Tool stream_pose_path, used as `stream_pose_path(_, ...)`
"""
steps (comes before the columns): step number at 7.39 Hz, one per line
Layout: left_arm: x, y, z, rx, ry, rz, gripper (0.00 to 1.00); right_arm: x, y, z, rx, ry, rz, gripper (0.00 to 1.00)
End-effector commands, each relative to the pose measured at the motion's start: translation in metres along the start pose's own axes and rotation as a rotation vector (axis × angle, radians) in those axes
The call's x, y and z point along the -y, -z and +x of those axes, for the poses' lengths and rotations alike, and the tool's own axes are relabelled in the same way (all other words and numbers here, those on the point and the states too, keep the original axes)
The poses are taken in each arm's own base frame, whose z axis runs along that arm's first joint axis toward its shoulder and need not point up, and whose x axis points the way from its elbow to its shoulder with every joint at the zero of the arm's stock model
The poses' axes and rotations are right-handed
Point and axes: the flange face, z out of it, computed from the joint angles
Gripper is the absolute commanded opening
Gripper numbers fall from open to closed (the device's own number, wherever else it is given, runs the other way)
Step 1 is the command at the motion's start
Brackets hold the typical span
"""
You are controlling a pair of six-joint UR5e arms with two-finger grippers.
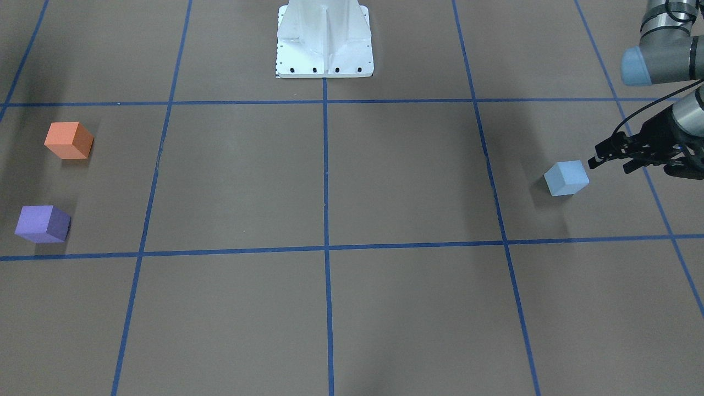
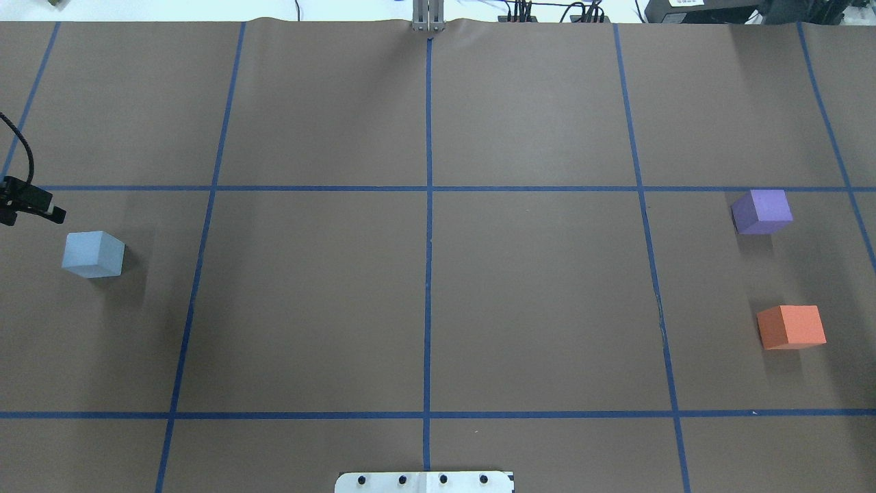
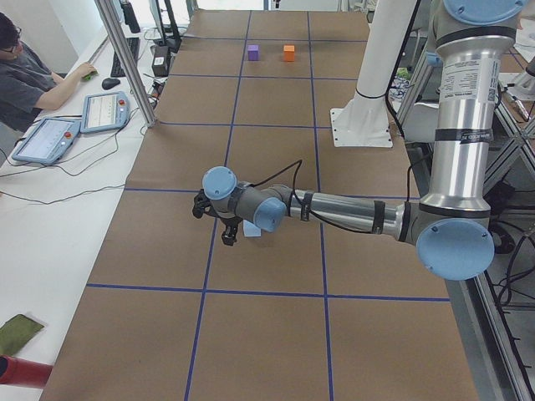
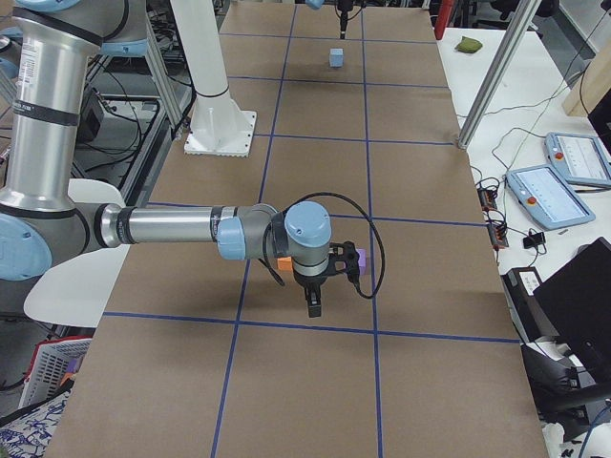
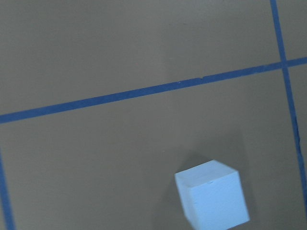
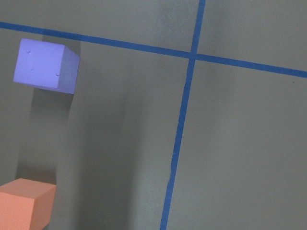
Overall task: Place blue block between orange and purple blocks
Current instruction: 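Lower the left gripper onto the light blue cube and grasp it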
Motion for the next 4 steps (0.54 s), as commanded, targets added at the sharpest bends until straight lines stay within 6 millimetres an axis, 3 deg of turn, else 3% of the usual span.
stream_pose_path(1, -0.010, -0.032, 0.021, 0.060, 0.030, 0.018, 1.00, 0.000, 0.000, 0.000, 0.000, 0.000, 0.000, 1.00)
stream_pose_path(4, -0.021, -0.063, 0.038, 0.116, 0.036, 0.015, 1.00, 0.000, 0.000, 0.000, 0.000, 0.000, 0.000, 1.00)
